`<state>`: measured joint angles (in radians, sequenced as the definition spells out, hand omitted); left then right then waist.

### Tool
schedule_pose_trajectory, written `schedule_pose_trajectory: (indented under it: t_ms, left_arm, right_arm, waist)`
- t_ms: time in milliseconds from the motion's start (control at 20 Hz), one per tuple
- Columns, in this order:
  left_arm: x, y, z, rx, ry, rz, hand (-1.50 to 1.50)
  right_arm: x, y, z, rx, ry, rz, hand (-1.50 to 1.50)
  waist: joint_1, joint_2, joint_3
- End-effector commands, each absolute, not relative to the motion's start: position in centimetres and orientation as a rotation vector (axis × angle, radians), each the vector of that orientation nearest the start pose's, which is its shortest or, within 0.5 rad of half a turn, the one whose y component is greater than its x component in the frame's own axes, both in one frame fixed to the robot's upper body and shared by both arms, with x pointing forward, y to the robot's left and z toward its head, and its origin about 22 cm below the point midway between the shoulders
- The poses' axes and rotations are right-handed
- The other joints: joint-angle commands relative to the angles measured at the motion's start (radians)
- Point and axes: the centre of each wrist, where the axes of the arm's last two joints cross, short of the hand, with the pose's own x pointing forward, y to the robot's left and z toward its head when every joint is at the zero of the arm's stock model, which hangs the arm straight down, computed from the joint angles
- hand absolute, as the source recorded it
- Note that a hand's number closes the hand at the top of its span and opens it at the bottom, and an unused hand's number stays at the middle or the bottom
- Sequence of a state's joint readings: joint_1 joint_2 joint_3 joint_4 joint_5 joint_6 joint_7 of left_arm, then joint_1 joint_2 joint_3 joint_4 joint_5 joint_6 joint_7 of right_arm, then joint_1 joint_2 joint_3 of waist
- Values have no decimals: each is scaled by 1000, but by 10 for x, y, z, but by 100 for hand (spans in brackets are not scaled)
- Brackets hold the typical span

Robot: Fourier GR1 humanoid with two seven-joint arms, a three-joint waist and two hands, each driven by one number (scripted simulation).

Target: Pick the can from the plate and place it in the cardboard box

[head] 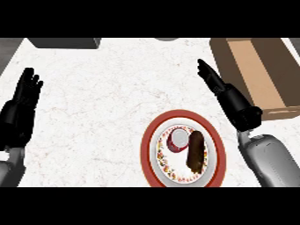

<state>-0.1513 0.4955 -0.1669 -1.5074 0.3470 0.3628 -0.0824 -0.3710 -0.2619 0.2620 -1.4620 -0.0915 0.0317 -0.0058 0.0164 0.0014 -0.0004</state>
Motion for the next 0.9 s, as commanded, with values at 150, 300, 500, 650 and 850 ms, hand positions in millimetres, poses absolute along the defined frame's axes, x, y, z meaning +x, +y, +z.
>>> schedule_pose_trajectory:
  t_ms: [150,300,500,650,850]
  left_arm:
    - [257,312,52,195,-1568,33,0]
    - [250,317,36,171,-1458,70,0]
    - [242,320,36,77,-1434,97,0]
    - [251,316,47,75,-1442,68,0]
    - [236,315,36,88,-1437,76,0]
  right_arm:
    - [289,-203,92,60,-1740,255,-150]
    - [293,-268,92,-549,-1774,342,-150]
    - [246,-227,75,-445,-2069,-10,-150]
    - [210,-190,65,-403,-2166,126,-150]
    - [178,-203,85,-451,-1995,397,-150]
  waist:
    - [-22,-8,0]
    - [-83,-22,-13]
    - [-48,-13,1]
    - [-40,-8,0]
    - [-36,-9,-2]
